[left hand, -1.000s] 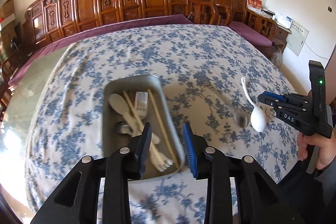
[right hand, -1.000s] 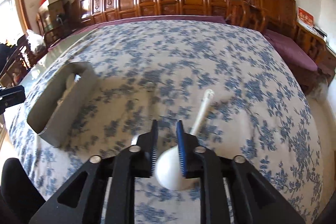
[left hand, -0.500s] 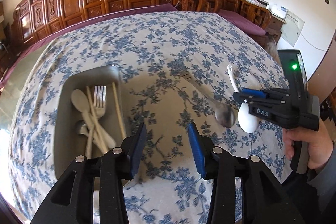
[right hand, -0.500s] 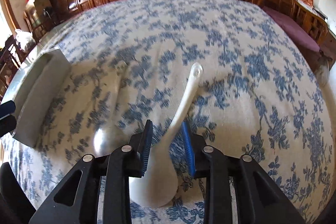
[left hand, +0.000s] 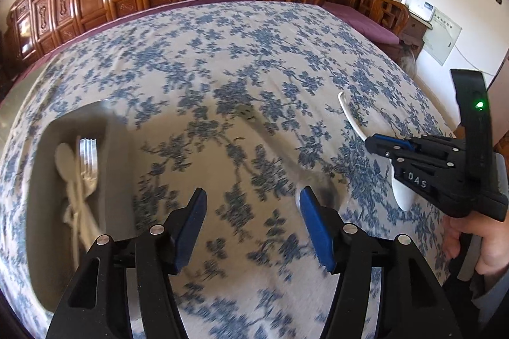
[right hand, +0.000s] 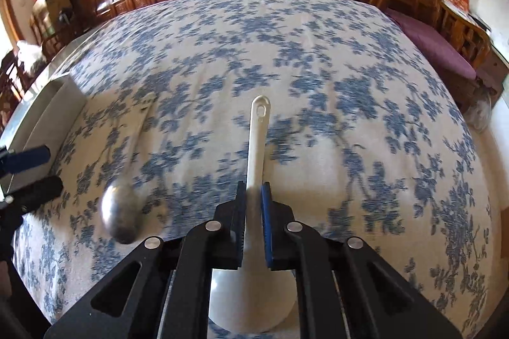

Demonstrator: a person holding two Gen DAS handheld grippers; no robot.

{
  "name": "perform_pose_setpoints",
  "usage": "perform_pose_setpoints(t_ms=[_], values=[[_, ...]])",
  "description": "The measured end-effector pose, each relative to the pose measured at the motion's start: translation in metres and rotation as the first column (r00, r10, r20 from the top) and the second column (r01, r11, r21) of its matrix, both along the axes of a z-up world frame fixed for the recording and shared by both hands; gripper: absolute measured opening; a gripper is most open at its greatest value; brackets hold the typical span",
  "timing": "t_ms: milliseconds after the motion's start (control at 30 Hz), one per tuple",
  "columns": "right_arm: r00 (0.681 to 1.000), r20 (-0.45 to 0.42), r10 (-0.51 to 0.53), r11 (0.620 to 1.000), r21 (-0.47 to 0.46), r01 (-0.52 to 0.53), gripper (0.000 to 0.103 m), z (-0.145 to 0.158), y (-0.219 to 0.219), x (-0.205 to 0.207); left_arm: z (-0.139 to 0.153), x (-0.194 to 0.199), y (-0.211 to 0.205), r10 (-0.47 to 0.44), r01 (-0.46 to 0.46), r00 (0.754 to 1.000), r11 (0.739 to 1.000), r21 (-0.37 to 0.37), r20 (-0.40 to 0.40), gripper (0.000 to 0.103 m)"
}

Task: Organize utensils
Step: 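Move the open right tool toward the white plastic spoon on the cloth, then grasp the metal spoon with the left tool while the right tool grasps the white spoon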

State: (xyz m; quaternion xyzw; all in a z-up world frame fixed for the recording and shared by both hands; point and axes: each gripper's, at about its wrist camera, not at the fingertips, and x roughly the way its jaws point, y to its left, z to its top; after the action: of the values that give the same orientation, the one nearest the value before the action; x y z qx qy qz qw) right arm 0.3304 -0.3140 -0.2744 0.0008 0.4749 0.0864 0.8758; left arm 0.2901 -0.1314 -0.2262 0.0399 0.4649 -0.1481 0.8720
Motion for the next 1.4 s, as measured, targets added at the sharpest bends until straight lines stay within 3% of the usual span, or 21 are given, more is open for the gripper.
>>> perform_pose_setpoints(t_ms=[233, 333, 433, 600, 733, 833, 1233, 1400], values=[[0.999, -0.003, -0.034, 0.999, 0.038, 0.034, 0.011, -0.002, -0.014, 0.004, -0.015, 0.021, -0.026, -0.013, 0.013, 0.999, 1.0, -0.019, -0.037, 0.057], [0.999, -0.001, -0.034, 0.999, 0.033, 0.034, 0.011, -0.002, -0.013, 0.005, -0.021, 0.029, -0.038, -0.026, 0.025, 0.998, 1.0, -0.016, -0.052, 0.039], [0.999, -0.004, -0.036, 0.998, 0.042, 0.036, 0.011, -0.002, -0.013, 0.006, -0.025, 0.037, -0.045, -0.026, 0.024, 0.997, 0.999, -0.032, -0.072, 0.035], [0.999, -0.006, -0.036, 0.998, 0.057, 0.036, 0.011, -0.002, -0.015, 0.006, -0.034, 0.044, -0.052, 0.002, -0.002, 0.996, 1.0, 0.009, -0.09, 0.033], [0.999, -0.01, -0.039, 0.997, 0.07, 0.04, 0.011, -0.002, -0.015, 0.006, -0.034, 0.041, -0.052, 0.008, -0.004, 0.997, 0.998, 0.058, -0.079, 0.022], [0.999, -0.01, -0.034, 0.997, 0.073, 0.034, 0.011, -0.001, -0.013, 0.005, -0.033, 0.038, -0.045, 0.014, -0.01, 0.996, 0.999, 0.052, -0.084, 0.011], [1.0, -0.005, -0.013, 0.998, 0.054, 0.013, 0.011, -0.001, -0.006, 0.005, -0.034, 0.029, -0.038, -0.01, 0.019, 0.998, 0.991, 0.134, -0.066, 0.007], [1.0, -0.005, -0.005, 0.999, 0.052, 0.006, 0.011, -0.001, -0.004, 0.005, -0.032, 0.022, -0.037, -0.026, 0.035, 0.998, 0.99, 0.134, -0.066, 0.005]])
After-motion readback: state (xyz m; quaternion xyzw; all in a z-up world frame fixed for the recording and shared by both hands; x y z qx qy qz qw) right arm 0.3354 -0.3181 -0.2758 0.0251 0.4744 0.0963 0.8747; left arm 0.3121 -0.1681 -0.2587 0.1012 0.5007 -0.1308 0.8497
